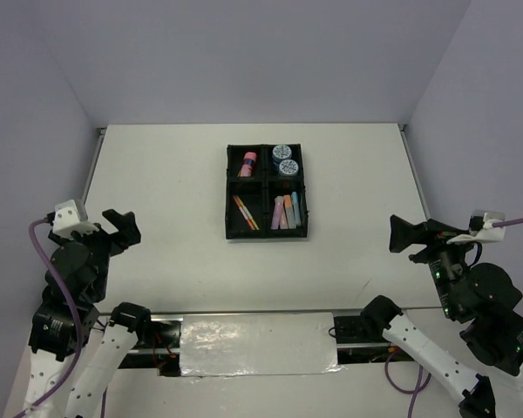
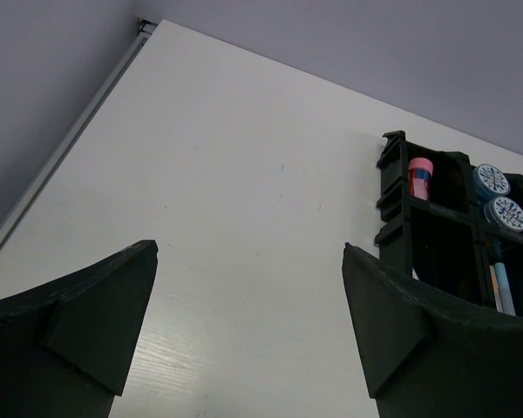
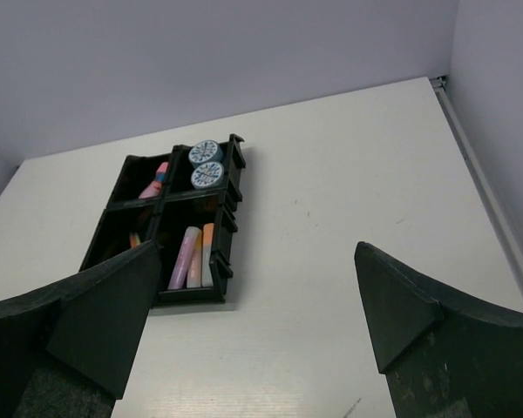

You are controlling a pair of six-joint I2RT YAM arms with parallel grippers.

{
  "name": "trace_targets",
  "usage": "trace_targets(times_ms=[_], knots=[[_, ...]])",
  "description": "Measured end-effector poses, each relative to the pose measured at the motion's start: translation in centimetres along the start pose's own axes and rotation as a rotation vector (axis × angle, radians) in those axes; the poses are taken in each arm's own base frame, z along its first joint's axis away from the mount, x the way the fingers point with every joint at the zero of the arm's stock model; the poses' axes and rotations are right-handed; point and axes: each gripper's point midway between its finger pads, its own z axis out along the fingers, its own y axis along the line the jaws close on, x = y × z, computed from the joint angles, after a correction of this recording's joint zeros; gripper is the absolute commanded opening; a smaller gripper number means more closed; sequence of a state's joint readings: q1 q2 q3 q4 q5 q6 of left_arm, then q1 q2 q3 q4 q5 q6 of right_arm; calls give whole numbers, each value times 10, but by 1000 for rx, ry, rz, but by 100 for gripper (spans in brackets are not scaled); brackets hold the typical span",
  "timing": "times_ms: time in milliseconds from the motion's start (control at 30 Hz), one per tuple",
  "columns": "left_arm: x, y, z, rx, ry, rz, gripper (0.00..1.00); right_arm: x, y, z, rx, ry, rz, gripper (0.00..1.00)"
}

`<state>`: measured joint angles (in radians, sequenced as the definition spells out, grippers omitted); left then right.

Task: Sort the stationery into containers
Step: Reset both arms

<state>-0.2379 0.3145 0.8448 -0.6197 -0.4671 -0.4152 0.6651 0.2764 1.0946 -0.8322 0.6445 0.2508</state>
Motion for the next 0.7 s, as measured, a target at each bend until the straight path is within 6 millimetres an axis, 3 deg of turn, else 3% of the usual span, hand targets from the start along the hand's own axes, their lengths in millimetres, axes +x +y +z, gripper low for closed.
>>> trace_targets(times_ms=[200, 700], knots=[[-1, 1, 0, -4, -3, -3, 99, 13, -3, 0, 9, 33, -8, 100], [-1, 6, 1, -36, -9, -4, 99, 17, -1, 2, 9, 44, -8, 100]])
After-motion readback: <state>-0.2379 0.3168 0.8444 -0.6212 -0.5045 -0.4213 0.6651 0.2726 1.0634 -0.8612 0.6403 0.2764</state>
